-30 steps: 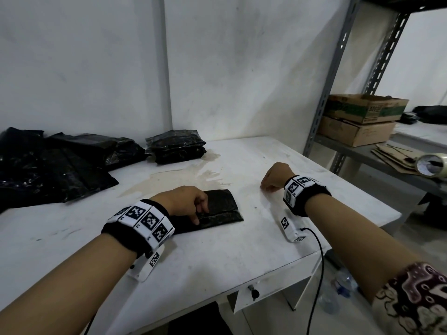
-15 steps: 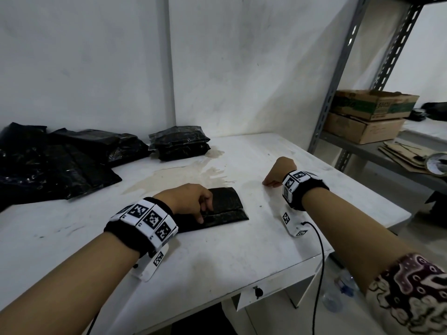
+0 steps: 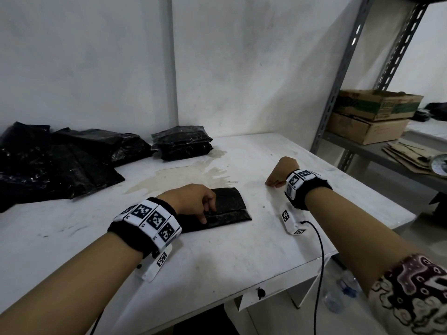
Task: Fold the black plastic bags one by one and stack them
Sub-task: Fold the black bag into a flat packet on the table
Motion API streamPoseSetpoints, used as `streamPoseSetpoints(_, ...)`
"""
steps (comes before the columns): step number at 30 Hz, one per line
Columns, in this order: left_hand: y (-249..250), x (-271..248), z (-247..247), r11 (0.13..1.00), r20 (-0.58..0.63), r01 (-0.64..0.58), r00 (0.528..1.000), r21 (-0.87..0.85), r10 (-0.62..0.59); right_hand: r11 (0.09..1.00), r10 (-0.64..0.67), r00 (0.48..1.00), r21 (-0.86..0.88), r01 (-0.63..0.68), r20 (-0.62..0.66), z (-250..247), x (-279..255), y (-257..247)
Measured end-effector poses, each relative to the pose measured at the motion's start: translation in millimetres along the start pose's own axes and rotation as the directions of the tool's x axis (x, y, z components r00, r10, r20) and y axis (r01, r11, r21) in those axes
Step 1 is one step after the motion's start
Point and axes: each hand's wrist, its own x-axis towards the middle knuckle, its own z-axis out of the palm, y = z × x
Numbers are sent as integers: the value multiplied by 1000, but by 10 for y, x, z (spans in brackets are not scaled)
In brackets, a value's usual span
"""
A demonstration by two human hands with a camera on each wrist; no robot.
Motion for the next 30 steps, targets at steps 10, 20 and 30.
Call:
streamPoseSetpoints(10,3,6,-1,1000,3,8,1000,2,-8,999,-13,1000,-30,14,22,-19,72,14)
streamPoseSetpoints(20,8,11,-3,1000,11,5,1000,3,-5,996,-7,997,-93,14,80,-6,147,-31)
streamPoseSetpoints(30,11,1,-7,1000,12,1,1000,0,-1,951,-29,998,-307,47,63,52,180,-46)
